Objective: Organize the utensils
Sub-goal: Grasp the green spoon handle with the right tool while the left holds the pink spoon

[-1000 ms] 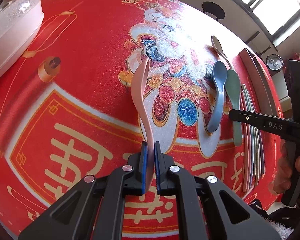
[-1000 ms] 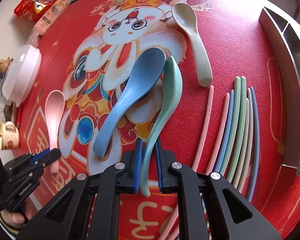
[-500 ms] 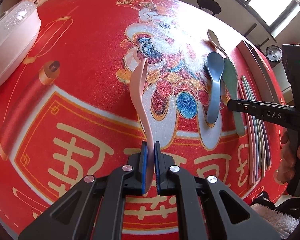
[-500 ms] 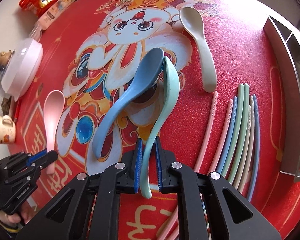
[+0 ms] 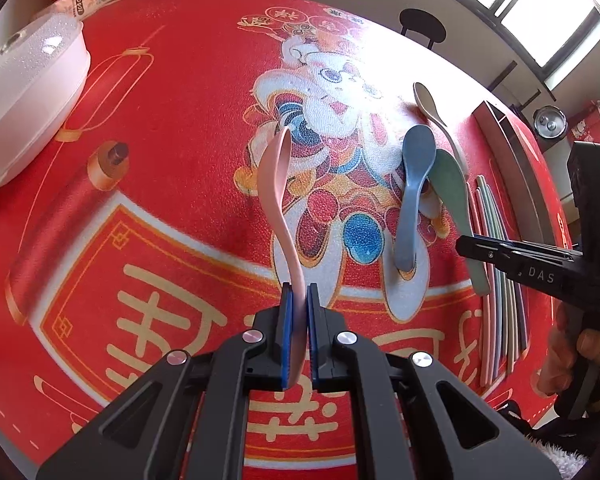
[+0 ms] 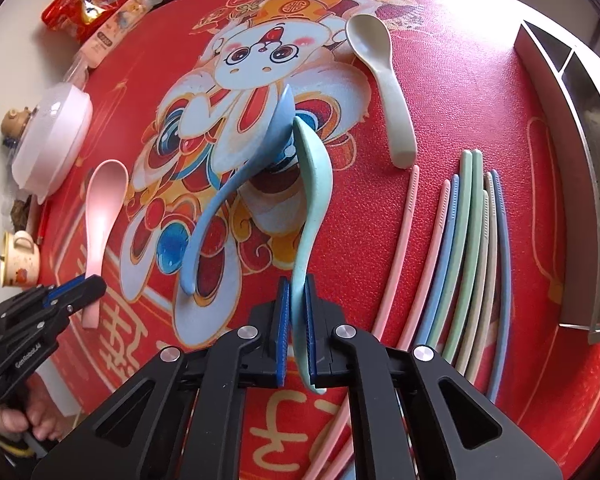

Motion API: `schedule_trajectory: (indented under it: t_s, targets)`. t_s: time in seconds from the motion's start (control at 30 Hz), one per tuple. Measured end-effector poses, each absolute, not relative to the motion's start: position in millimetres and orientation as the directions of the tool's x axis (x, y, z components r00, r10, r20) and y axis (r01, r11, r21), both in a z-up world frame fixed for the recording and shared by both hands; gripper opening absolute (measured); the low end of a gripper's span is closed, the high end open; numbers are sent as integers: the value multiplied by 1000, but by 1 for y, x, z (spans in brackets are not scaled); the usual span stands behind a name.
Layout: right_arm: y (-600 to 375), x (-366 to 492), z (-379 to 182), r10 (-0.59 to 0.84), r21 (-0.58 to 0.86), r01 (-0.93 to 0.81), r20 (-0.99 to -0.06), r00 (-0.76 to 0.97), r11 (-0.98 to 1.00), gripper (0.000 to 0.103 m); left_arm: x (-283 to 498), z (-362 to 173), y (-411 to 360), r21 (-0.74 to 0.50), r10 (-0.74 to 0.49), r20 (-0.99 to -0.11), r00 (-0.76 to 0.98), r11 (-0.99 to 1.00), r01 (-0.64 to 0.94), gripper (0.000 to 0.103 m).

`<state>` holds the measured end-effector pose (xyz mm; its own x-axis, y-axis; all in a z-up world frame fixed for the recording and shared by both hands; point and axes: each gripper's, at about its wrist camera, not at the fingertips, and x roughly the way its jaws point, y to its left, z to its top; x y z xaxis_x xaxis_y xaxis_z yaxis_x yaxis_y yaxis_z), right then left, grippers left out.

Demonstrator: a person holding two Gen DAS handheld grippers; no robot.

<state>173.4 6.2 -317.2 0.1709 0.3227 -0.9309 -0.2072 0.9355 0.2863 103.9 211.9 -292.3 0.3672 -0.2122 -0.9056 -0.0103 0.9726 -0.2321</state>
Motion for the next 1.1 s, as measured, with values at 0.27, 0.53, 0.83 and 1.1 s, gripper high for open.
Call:
schedule_trajectory:
  t_s: [0.27, 0.53, 0.83, 1.1]
  targets:
    - [1, 175, -321, 272, 238, -195, -947, 173, 951, 7, 106, -298, 208, -213, -194, -916, 352, 977, -16, 7]
    - [6, 175, -321, 247, 205, -220, -951, 183, 954, 7, 109, -304, 211, -228, -206, -915, 348, 973, -23, 7]
    - [7, 178, -321, 245, 205, -214, -952, 183, 955, 9, 109, -295, 216, -250, -224, -903, 367, 968, -26, 7]
    - [7, 180, -322, 262, 222, -208, -947, 188, 953, 7, 107, -293, 212, -252, -227, -901, 369, 968, -18, 7]
